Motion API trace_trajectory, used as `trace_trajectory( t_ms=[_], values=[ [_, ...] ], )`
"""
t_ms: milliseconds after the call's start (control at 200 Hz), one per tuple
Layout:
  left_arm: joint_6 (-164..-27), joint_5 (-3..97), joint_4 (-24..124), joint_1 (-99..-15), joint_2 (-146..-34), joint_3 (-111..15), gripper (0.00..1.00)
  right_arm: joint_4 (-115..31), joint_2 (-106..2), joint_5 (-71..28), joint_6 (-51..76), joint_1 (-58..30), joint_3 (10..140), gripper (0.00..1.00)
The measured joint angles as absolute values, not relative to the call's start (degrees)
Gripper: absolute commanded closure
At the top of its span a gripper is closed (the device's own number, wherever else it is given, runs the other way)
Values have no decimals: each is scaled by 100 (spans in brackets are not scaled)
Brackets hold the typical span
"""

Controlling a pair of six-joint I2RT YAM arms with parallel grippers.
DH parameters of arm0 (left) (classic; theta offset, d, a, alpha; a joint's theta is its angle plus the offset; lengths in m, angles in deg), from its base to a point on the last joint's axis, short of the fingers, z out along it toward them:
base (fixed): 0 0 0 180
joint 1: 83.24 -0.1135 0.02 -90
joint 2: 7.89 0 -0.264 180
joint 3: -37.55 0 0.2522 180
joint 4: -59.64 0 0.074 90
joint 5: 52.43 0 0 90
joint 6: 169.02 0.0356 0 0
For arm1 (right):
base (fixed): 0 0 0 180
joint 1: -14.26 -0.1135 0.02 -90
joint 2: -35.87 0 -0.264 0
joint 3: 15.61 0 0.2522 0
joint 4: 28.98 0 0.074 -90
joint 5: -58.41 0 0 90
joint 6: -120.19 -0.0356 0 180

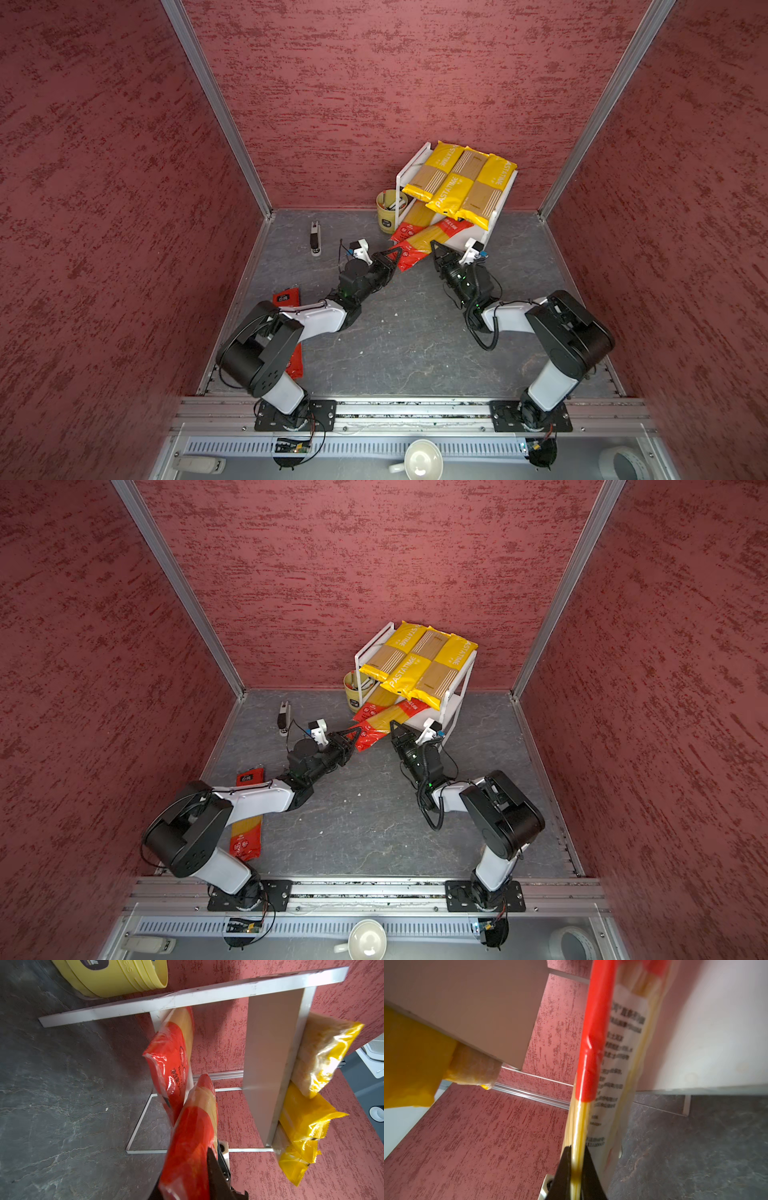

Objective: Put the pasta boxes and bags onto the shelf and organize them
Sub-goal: 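Carry the pack with both grippers and push it under the shelf's lower tier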

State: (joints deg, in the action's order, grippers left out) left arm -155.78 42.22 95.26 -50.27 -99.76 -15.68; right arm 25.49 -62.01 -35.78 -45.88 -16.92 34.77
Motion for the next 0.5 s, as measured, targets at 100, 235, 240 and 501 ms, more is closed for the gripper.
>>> trace_trajectory(
  t_ms=[100,235,240,501],
  values=[
    [-15571,4141,9627,-4948,-10118,-1598,91,2428,-6190,-3567,-4674,-1657,3267,74],
    [-15514,3961,9655,-4813,-10127,-1609,96,2234,-5935,-3490,-4785,-1663,3018,65],
    [-15508,3946,9655,-4804,-10127,-1609,96,2219,-5917,-3486,-4783,-1663,3010,64],
    [-15320,3107,9694,-4288,-10158,-1611,100,1830,-5476,-3302,-4849,-1720,2832,47]
  ],
)
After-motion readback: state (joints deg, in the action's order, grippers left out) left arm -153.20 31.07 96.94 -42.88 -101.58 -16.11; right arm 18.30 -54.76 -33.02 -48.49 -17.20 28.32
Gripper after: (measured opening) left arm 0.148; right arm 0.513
